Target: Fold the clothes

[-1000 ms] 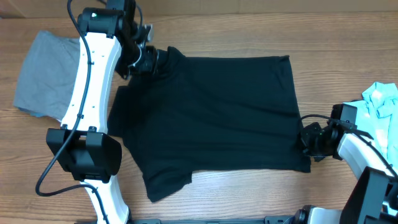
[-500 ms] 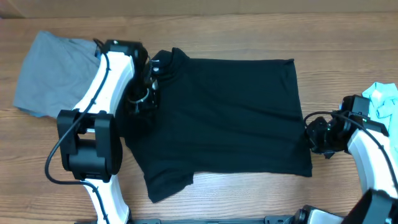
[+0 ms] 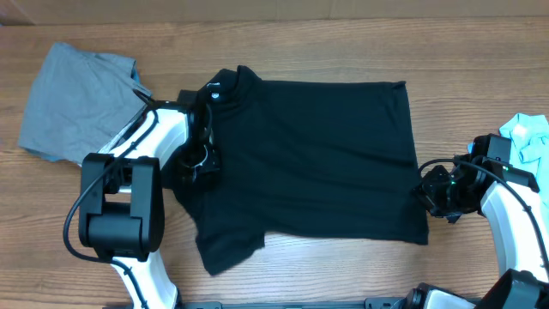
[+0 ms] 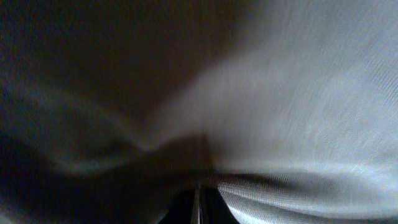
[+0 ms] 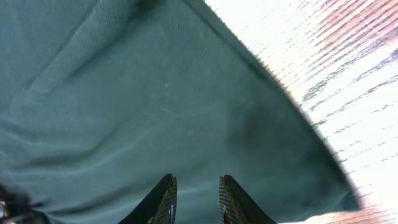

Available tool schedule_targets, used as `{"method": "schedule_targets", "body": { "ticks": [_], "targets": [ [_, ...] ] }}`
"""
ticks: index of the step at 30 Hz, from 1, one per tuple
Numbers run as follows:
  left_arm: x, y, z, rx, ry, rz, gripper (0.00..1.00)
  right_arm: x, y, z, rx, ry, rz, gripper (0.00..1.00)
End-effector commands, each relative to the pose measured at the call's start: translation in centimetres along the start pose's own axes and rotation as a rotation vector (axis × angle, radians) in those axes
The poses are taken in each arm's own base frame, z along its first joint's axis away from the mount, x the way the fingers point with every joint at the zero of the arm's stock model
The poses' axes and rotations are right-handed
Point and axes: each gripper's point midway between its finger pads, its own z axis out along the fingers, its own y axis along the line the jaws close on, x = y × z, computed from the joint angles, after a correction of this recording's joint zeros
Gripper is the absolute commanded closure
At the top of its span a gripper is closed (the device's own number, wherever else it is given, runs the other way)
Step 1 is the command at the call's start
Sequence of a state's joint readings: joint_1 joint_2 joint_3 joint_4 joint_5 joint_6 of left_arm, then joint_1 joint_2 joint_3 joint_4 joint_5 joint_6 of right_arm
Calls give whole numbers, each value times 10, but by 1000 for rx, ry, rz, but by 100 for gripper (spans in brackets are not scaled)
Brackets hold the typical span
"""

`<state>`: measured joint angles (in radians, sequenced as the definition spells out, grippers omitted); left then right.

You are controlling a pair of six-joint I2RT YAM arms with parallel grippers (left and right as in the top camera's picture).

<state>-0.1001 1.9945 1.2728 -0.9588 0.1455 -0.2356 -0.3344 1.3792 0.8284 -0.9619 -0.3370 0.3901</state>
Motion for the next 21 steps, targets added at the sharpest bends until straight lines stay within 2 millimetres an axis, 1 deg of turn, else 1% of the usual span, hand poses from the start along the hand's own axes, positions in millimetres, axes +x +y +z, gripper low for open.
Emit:
{"method": "schedule_targets", "body": {
  "ticks": [1,4,6,8,10,12,14,15,18,21],
  "targets": [
    [-27,63,21,-195,-76,-70,95,-4,4,-6,-18,-19,-27,73],
    [-43,67,13,-118,-114,-71,95,-2,3,-6,-13,-10,-33,73],
    [-52,64,4,-69,-129,-60,93,-2,3,-6,-12,-8,-41,73],
    [-56,62,-6,-49,-128,-50,89,-1,3,-6,-11,-6,-42,72],
    [-56,62,-17,-50,-113,-47,85,0,2,-6,-9,-2,-49,69],
    [-55,59,-32,-49,-94,-35,81,5,-1,-5,-1,19,-50,69],
    [-55,56,-50,-47,-78,-31,76,16,-1,-1,-7,59,-60,69],
    [-55,55,-60,-47,-73,-31,76,23,0,2,-17,83,-69,69],
    [-56,52,-86,-47,-72,-27,73,49,5,14,-56,168,-106,71],
    [-53,43,-110,-13,-70,-22,70,77,12,28,-99,252,-156,77]
  ]
}}
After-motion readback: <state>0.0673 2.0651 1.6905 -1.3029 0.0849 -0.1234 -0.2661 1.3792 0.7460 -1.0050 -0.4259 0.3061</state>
